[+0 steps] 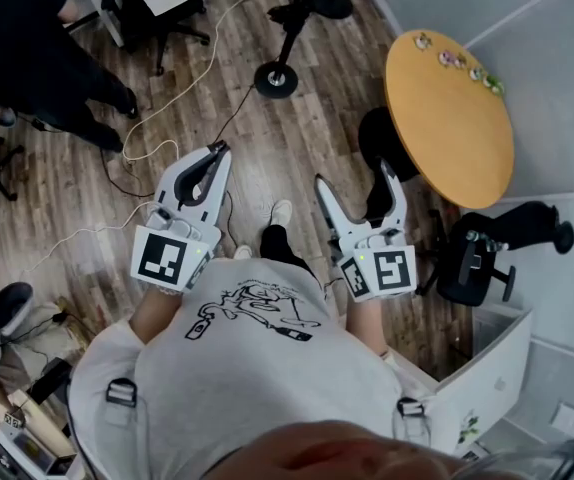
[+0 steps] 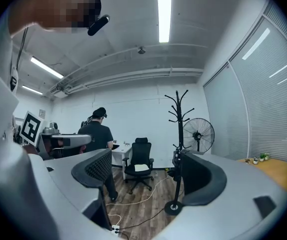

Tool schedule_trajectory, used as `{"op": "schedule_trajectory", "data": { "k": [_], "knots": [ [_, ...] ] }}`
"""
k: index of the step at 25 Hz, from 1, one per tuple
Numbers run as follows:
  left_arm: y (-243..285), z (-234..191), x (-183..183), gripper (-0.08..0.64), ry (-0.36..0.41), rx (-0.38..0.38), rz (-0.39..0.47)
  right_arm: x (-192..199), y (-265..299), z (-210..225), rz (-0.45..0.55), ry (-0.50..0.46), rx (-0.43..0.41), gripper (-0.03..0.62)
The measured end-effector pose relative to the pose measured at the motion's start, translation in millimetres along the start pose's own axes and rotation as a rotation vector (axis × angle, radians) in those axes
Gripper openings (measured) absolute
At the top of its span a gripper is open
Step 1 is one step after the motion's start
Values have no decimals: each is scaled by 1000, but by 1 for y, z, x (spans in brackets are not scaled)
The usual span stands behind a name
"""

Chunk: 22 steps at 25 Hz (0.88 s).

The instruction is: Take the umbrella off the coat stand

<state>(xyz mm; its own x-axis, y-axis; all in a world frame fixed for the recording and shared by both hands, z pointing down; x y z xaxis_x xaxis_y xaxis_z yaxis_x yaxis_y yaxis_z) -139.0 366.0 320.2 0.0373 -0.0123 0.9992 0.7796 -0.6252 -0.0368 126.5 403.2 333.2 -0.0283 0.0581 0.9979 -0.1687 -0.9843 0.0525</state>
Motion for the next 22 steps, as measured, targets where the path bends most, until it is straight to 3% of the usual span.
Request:
{"op": "schedule_trajectory", "data": {
  "k": [22],
  "knots": [
    [121,-49,-3,12,-3,-57,-21,-15,113,90,1,8,-50,373]
  ]
}}
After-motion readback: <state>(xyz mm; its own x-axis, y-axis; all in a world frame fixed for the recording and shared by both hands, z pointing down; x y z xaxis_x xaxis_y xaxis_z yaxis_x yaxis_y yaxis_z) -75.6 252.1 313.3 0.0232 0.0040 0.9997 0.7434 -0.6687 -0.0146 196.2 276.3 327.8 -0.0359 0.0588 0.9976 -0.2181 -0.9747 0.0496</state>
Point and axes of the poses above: the fingertips, and each gripper's own axes: y forward along the fingers, z to its right, x out of its underside, the point moved 9 cm from there along -y, backward along the fingers, and after that the axes turned 11 degrees about x, right-handed, at the moved point
